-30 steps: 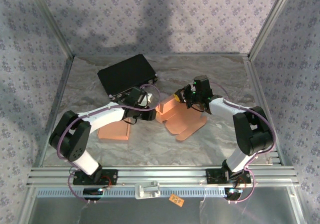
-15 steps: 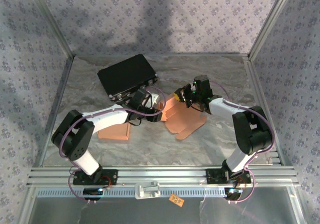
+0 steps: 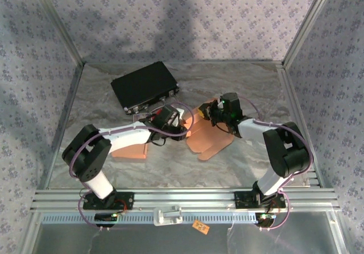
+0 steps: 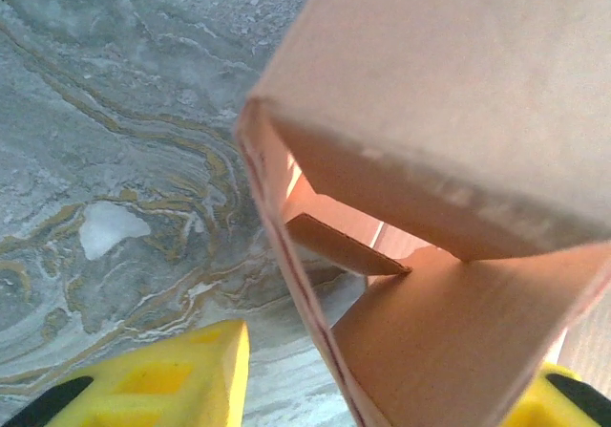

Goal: Fold the paper box

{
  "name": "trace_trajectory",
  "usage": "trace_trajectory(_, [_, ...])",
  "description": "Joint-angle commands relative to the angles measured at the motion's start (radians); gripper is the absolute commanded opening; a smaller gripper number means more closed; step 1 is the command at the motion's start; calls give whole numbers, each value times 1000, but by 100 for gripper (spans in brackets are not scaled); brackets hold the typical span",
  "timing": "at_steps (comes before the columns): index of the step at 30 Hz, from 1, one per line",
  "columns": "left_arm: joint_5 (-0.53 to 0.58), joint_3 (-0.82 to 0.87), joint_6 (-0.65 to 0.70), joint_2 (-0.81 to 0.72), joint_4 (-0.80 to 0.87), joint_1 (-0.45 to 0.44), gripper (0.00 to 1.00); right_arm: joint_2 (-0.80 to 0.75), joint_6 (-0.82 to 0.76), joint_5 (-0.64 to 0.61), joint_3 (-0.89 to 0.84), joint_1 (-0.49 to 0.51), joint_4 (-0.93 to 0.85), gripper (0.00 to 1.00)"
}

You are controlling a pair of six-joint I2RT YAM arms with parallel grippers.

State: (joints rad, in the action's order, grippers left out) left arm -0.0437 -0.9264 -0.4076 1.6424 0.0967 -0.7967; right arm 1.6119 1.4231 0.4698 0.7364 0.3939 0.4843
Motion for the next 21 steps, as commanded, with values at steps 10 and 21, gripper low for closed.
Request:
trace_trajectory(10, [150,-5,-100,8,-60,-46,39,-32,36,-86,-98,60,108,0])
trace_trajectory(21, [264,-15,-137,26,-18,-87,38,-35,62,-196,-210,116,284,0])
